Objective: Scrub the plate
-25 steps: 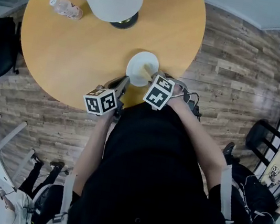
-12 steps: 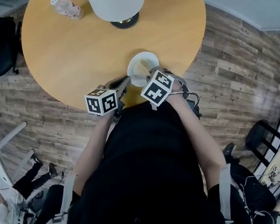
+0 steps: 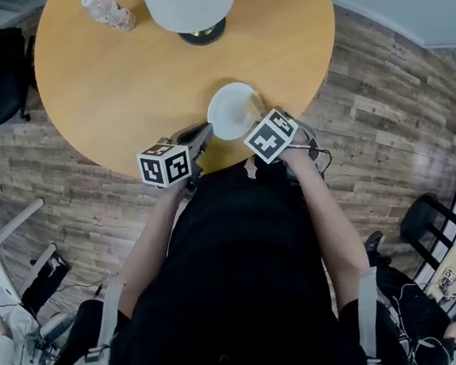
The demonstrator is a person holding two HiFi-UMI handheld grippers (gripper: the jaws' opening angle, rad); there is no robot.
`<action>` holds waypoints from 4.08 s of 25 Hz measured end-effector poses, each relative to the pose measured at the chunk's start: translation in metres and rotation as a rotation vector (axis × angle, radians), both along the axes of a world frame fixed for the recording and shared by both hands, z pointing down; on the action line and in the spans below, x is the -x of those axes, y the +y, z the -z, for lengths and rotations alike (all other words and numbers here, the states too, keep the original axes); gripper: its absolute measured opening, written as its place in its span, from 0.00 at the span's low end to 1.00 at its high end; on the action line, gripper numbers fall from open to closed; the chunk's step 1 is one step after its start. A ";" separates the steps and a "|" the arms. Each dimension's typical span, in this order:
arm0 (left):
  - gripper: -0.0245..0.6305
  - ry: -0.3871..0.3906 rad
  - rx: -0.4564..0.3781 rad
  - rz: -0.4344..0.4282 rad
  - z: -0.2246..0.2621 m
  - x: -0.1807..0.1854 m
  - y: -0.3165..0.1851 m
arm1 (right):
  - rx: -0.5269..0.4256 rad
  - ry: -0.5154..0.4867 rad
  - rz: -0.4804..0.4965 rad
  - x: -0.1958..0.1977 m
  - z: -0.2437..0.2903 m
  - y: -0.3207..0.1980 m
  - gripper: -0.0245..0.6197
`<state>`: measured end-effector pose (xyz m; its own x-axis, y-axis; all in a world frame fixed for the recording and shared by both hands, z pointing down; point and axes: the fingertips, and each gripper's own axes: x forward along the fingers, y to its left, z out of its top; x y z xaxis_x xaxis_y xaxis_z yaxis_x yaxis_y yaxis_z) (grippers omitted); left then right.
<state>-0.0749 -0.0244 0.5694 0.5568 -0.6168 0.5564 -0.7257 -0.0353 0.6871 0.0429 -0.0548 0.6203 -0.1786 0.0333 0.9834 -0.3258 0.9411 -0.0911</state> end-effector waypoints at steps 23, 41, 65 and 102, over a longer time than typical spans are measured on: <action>0.07 -0.006 0.023 -0.010 -0.003 -0.002 -0.003 | 0.142 -0.023 0.206 -0.007 -0.008 0.066 0.11; 0.07 0.005 0.023 0.000 -0.003 -0.002 -0.003 | 0.079 -0.005 0.147 -0.012 -0.007 0.047 0.11; 0.07 0.005 0.027 -0.015 0.000 -0.005 0.002 | 0.031 -0.009 0.014 -0.004 -0.013 0.039 0.11; 0.07 0.025 0.062 -0.005 -0.010 -0.008 0.003 | 0.047 -0.006 -0.029 -0.001 -0.006 0.031 0.11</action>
<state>-0.0672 -0.0214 0.5790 0.5739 -0.5789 0.5793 -0.7085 0.0039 0.7057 0.0436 -0.0234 0.6262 -0.1860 0.0745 0.9797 -0.3525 0.9257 -0.1373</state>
